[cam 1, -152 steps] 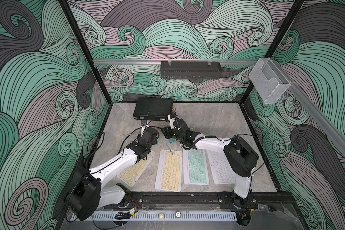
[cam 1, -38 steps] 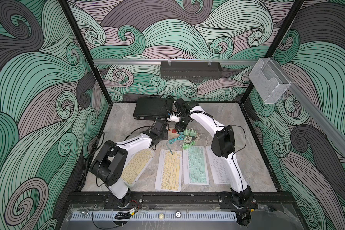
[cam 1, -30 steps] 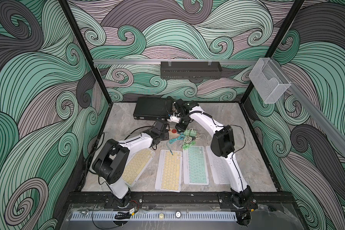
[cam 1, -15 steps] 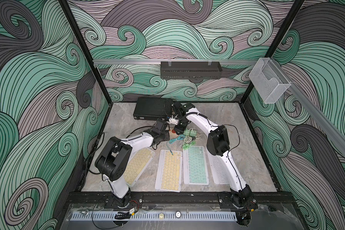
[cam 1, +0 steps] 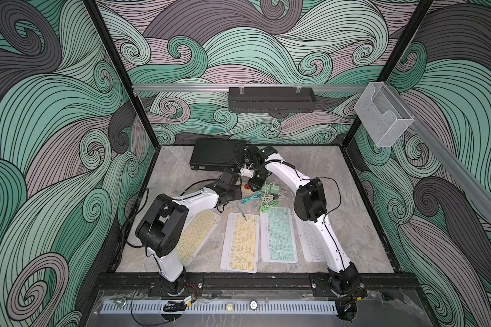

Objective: Unplug the wireless keyboard
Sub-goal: Remove the plug from the socket.

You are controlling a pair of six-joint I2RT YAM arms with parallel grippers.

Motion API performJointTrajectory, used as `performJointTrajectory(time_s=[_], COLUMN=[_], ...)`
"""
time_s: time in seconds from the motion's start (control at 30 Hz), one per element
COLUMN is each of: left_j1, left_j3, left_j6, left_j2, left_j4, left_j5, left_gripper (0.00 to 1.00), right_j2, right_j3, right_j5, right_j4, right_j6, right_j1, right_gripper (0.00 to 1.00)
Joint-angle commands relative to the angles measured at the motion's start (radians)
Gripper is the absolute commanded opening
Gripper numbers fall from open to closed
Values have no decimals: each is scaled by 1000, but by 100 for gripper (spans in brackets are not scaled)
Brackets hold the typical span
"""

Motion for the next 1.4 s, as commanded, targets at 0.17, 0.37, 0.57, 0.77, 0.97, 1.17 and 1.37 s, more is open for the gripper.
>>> performJointTrajectory(time_s=[0.17, 0.37, 0.57, 0.77, 0.97, 1.17, 1.37], left_j1=[6, 7, 8, 8, 8, 16, 35], left_j3=[38, 45, 36, 28, 39, 84, 133], left_j6=[-6, -11, -15, -26, -32, -18, -51], left_j2=[21, 35, 36, 40, 71, 143, 220], left_j4=[-6, 0, 27, 52, 66, 84, 87], left_j5=[32, 63, 97, 125, 156, 162, 230], left_gripper=[50, 50, 48, 39, 36, 34, 25], right_j2=[-28, -60, -101, -105, -70, -49, -56], right_j3=[19, -29, -67, -72, -60, -57, -68], right_j5=[-44, -88, -151, -171, -166, -170, -175], right_j4=[-44, -58, -59, -56, -54, -47, -45], right_j6=[-19, -8, -32, -69, -96, -107, -98], right_j1=[6, 10, 29, 52, 54, 54, 51], right_gripper=[31, 16, 6, 2, 0, 0, 0])
